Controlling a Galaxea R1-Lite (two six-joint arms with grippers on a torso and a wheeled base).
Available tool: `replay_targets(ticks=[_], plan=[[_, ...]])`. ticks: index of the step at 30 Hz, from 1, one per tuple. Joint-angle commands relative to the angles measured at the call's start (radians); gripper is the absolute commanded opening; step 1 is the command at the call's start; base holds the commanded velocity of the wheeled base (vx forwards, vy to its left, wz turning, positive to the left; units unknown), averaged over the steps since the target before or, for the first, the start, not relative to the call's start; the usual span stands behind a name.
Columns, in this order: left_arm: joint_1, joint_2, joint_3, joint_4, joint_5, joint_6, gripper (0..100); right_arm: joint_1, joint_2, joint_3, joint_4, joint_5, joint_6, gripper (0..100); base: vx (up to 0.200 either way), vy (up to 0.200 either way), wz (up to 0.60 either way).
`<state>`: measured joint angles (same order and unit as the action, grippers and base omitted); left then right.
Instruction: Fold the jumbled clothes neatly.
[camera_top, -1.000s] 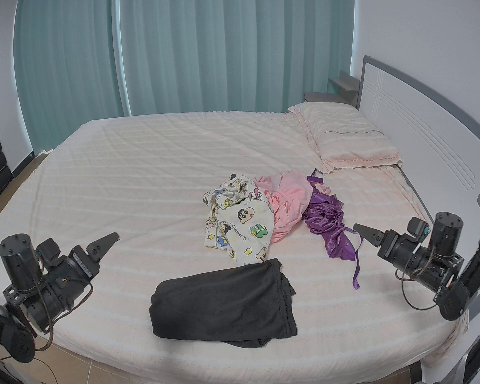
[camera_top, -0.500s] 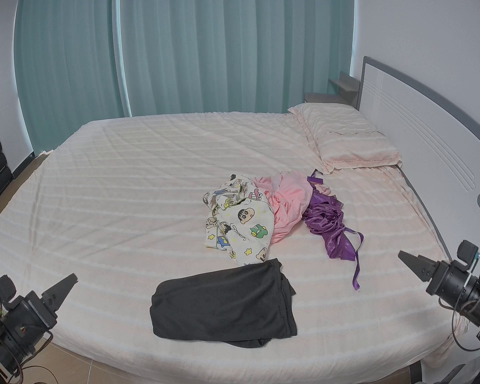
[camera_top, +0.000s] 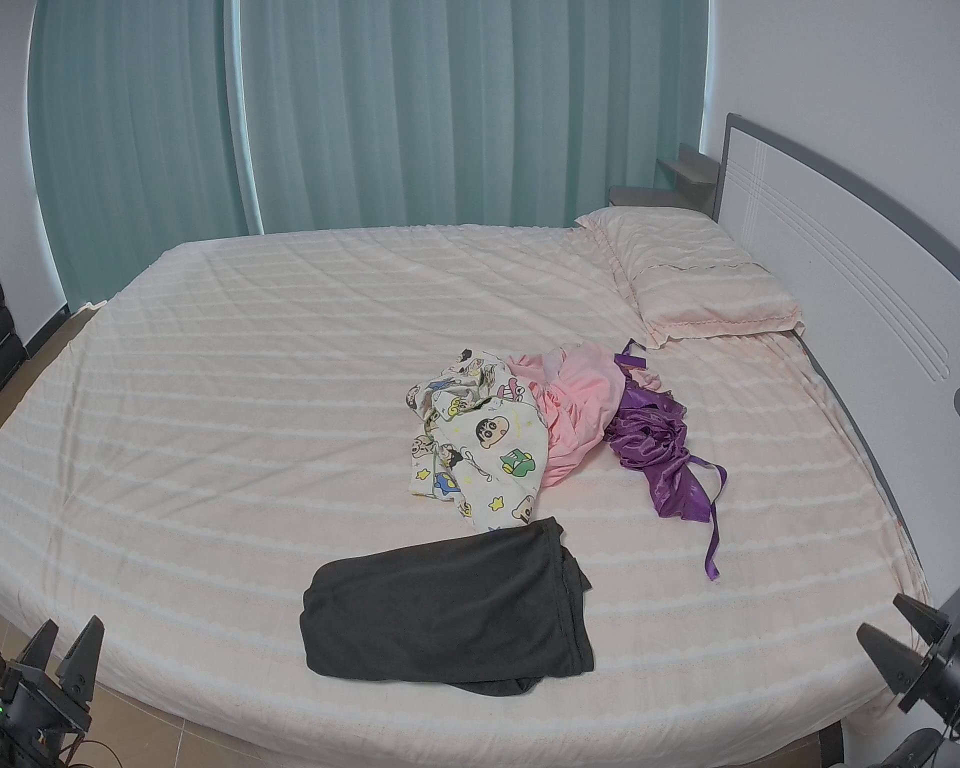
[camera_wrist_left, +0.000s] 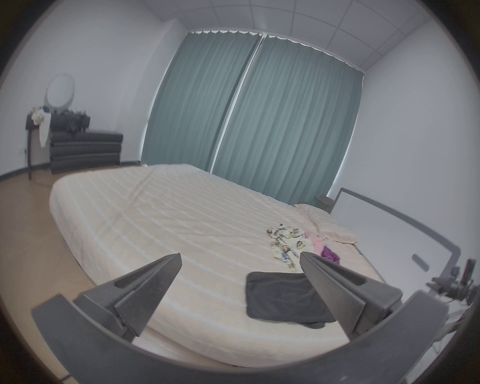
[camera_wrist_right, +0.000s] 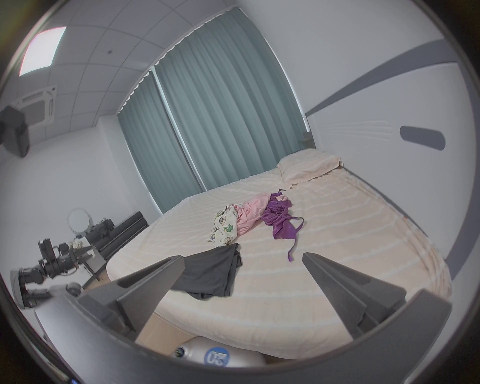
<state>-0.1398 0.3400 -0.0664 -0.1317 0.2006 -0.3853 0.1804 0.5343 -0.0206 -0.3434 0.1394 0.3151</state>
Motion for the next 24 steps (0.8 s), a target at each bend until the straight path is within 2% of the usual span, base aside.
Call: replay_targets(ticks=[1, 2, 5, 6, 7, 8, 11, 13, 17, 18, 19, 22, 24], plan=[[0.081, -0.265, 0.056, 0.104, 0.103, 0.157, 100, -0.009, -0.435, 0.021, 0.271, -0.020, -0.136, 100, 0.000, 0.000, 0.00], [0.138, -0.312, 0.056, 0.104, 0.080, 0.200, 100, -0.009, -0.435, 0.021, 0.281, -0.067, -0.142, 100, 0.000, 0.000, 0.00], [0.141, -0.340, 0.062, 0.092, 0.072, 0.292, 100, -0.018, -0.431, 0.004, 0.327, -0.184, -0.171, 100, 0.000, 0.000, 0.00], [0.141, -0.340, 0.062, 0.089, 0.085, 0.304, 100, -0.019, -0.433, -0.007, 0.356, -0.228, -0.202, 100, 0.000, 0.000, 0.00], [0.143, -0.340, 0.062, 0.089, 0.085, 0.306, 100, -0.019, -0.433, -0.009, 0.360, -0.241, -0.209, 100, 0.000, 0.000, 0.00], [0.143, -0.340, 0.062, 0.087, 0.085, 0.318, 100, -0.019, -0.433, -0.012, 0.377, -0.290, -0.246, 100, 0.000, 0.000, 0.00], [0.143, -0.340, 0.062, 0.087, 0.085, 0.368, 100, -0.021, -0.433, -0.013, 0.365, -0.322, -0.268, 100, 0.000, 0.000, 0.00], [0.141, -0.340, 0.062, 0.087, 0.072, 0.404, 100, -0.021, -0.433, -0.007, 0.354, -0.320, -0.307, 100, 0.000, 0.000, 0.00], [0.141, -0.340, 0.062, 0.089, 0.008, 0.398, 100, -0.021, -0.433, 0.015, 0.290, -0.259, -0.329, 100, 0.000, 0.000, 0.00], [0.141, -0.340, 0.062, 0.089, -0.009, 0.370, 100, -0.022, -0.433, 0.021, 0.268, -0.195, -0.330, 100, 0.000, 0.000, 0.00], [0.141, -0.340, 0.062, 0.090, -0.017, 0.362, 100, -0.021, -0.433, 0.021, 0.267, -0.159, -0.335, 100, 0.000, 0.000, 0.00], [0.141, -0.340, 0.062, 0.089, -0.058, 0.353, 100, -0.021, -0.433, 0.021, 0.267, -0.109, -0.344, 100, 0.000, 0.000, 0.00], [0.141, -0.340, 0.063, 0.104, -0.141, 0.341, 100, -0.021, -0.433, 0.021, 0.261, -0.090, -0.378, 100, 0.000, 0.000, 0.00]])
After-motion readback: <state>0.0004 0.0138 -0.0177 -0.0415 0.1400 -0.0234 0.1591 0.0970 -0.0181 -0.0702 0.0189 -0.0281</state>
